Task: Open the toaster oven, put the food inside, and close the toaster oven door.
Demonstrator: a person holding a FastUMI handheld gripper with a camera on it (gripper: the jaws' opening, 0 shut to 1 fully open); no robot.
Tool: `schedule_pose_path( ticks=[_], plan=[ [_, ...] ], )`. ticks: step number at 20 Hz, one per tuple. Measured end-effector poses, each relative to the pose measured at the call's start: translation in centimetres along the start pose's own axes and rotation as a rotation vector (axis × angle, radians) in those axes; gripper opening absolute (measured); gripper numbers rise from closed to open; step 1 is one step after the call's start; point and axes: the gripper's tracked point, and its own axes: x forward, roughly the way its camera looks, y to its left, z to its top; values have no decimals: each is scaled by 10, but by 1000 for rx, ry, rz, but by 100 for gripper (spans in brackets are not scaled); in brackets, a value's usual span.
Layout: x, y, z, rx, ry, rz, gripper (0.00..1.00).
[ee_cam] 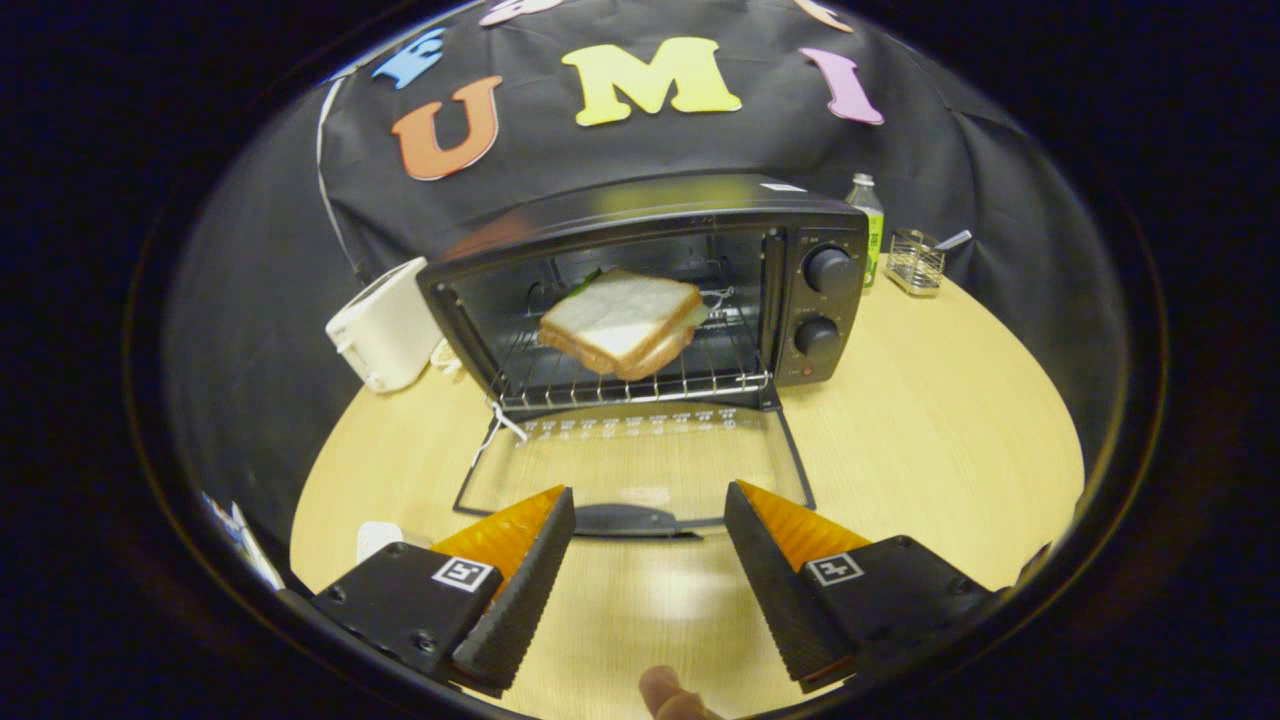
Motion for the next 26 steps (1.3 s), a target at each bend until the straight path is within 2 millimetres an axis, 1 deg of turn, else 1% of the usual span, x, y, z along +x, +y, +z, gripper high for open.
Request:
schedule_pose_path(
  ticks=[2,4,6,7,9,11,12,14,15,17,19,21,23,25,26],
  plan=[
    [-10,10,-15,-31,-4,-16,99],
    [-8,17,-29,-50,-6,-20,98],
    [-2,20,-43,-28,5,-16,100],
    [2,25,-46,-6,-7,2,100],
    [11,22,-54,25,-9,-21,100],
    [22,25,-66,18,19,-22,100],
    [26,25,-67,4,18,-32,100],
    [35,21,-61,-21,-16,-55,100],
    [38,27,-57,-16,-33,-33,100],
    [42,26,-60,1,-15,-51,100],
    [41,28,-57,27,-15,-62,100],
    [35,31,-51,17,-42,-76,100],
    [20,34,-35,7,-126,-82,100],
    [5,37,-3,-15,-231,-84,100],
    [3,39,6,-24,-255,-85,100]
  ],
)
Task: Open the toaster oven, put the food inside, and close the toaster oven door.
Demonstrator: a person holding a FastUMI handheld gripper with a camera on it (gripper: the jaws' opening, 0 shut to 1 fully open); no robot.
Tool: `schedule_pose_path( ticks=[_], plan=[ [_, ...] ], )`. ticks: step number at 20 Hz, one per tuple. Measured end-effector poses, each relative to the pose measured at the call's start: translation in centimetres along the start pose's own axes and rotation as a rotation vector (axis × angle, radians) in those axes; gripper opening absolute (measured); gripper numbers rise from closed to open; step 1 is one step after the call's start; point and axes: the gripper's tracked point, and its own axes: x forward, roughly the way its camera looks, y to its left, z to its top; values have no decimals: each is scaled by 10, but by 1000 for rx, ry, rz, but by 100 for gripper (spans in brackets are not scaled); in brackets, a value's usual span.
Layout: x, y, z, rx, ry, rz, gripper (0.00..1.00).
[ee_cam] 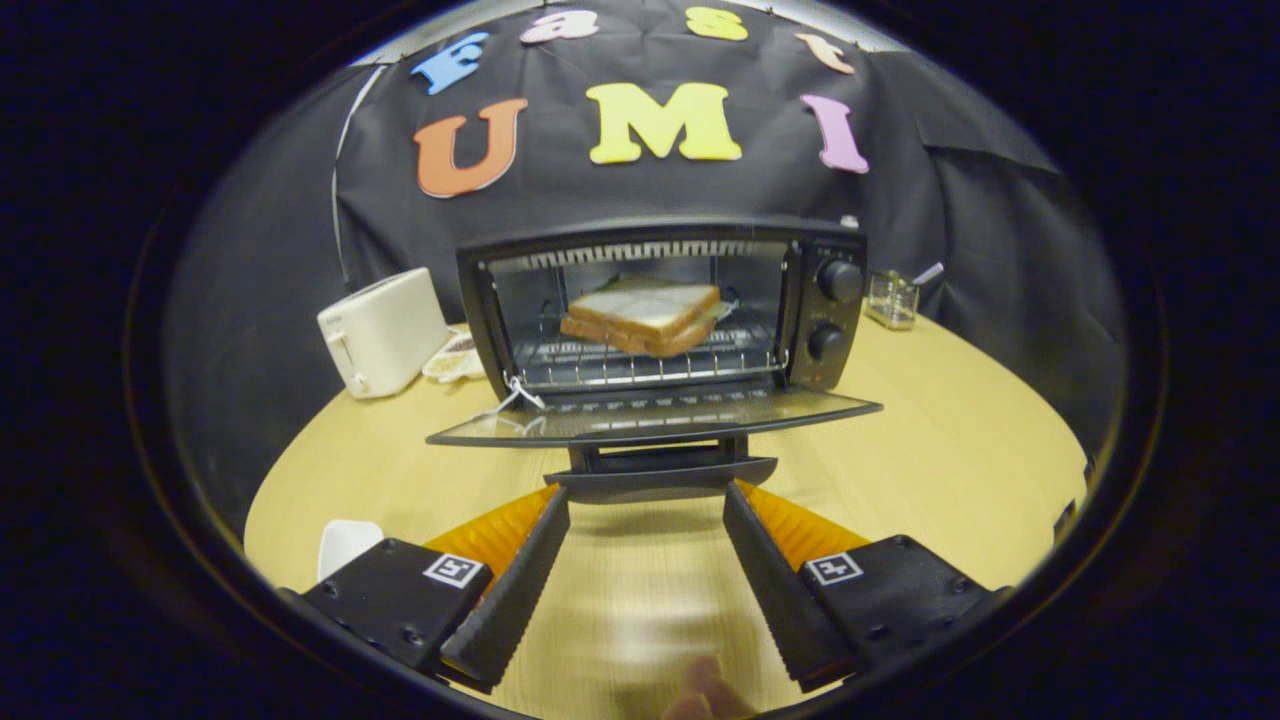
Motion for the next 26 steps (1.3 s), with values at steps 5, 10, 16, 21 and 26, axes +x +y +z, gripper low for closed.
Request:
schedule_pose_path(
  ticks=[5,10,16,21,26],
  plan=[
    [3,3,42,21,-49,-2,100],
    [10,-2,78,16,-83,-27,100],
    [-55,-22,145,39,-199,-8,100],
    [-152,-52,218,38,-343,2,100],
    [-259,-77,267,48,-427,11,100]
  ],
)
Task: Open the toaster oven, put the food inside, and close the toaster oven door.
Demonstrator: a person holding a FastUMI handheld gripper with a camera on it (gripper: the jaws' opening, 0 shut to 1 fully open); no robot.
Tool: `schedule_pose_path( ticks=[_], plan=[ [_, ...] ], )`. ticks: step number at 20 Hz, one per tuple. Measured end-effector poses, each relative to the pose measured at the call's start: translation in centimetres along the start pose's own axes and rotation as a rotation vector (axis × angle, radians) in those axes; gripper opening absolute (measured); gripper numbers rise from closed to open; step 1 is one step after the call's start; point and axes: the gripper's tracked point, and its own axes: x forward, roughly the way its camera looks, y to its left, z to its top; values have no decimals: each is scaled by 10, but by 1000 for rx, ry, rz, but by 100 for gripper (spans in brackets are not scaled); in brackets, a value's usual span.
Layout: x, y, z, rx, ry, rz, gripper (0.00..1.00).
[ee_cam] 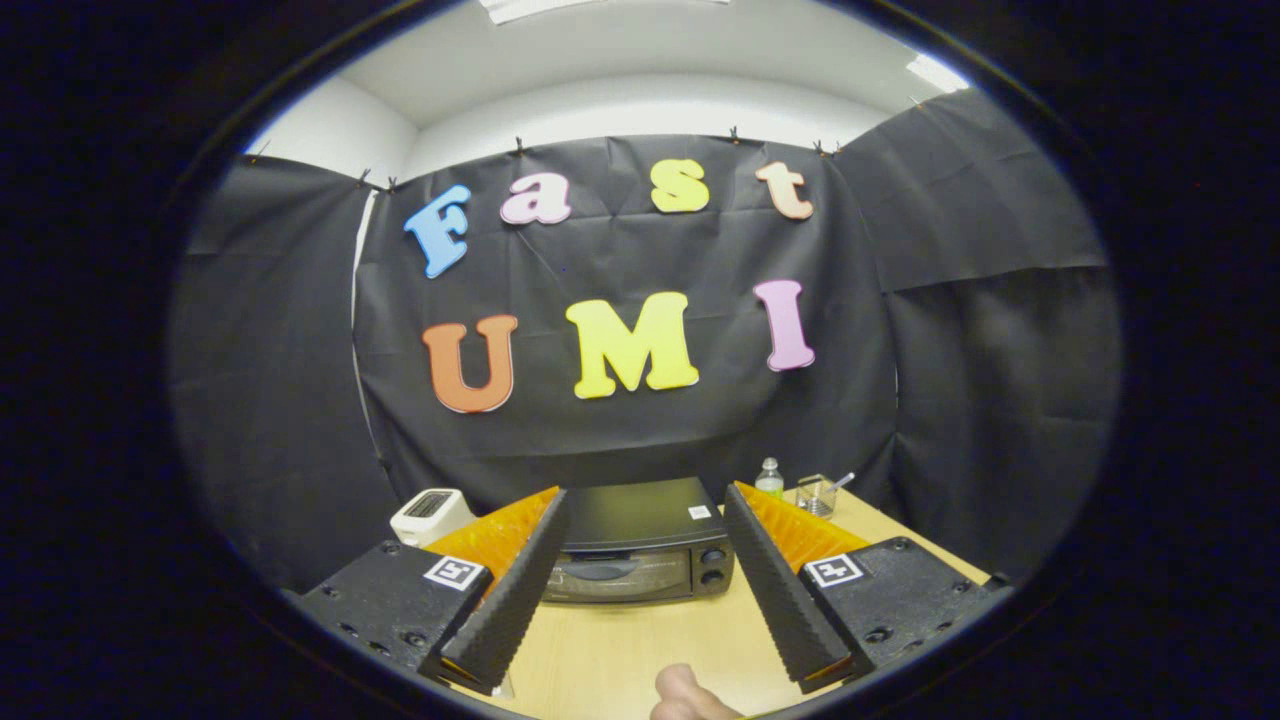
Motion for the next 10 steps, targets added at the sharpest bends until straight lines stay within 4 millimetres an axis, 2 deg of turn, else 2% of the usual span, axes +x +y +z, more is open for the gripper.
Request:
schedule_pose_path(
  ticks=[3,5,7,10],
  plan=[
    [-40,-10,42,-39,-59,-26,100],
    [-64,-4,63,-75,-103,-19,100],
    [-86,-2,60,-121,-115,-26,100],
    [-108,21,37,-119,-96,23,100]
  ],
)
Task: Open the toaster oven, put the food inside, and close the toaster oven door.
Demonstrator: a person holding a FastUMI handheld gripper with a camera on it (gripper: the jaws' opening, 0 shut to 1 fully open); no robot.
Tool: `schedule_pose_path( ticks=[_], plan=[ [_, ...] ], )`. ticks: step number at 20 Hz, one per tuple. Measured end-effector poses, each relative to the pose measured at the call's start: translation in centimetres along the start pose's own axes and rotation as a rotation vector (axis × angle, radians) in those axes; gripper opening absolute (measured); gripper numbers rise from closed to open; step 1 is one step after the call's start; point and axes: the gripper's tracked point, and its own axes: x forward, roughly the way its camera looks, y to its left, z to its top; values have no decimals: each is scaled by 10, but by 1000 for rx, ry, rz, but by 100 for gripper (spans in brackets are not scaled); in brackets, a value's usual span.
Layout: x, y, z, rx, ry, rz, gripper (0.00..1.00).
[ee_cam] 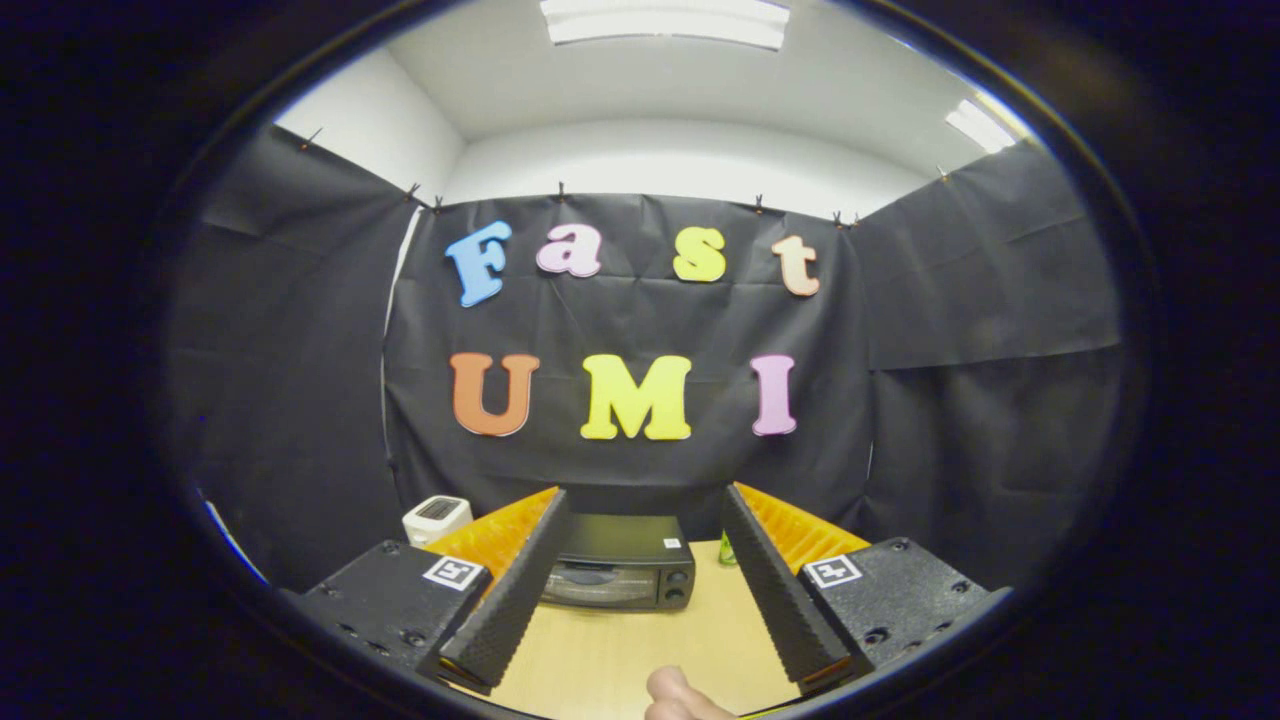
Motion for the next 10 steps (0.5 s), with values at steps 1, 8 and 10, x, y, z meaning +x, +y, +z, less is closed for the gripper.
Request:
schedule_pose_path(
  ticks=[1,8,10],
  plan=[
    [-5,7,-10,8,17,16,100],
    [-23,5,-73,41,102,39,100],
    [-25,0,-81,58,108,19,100]
  ],
)
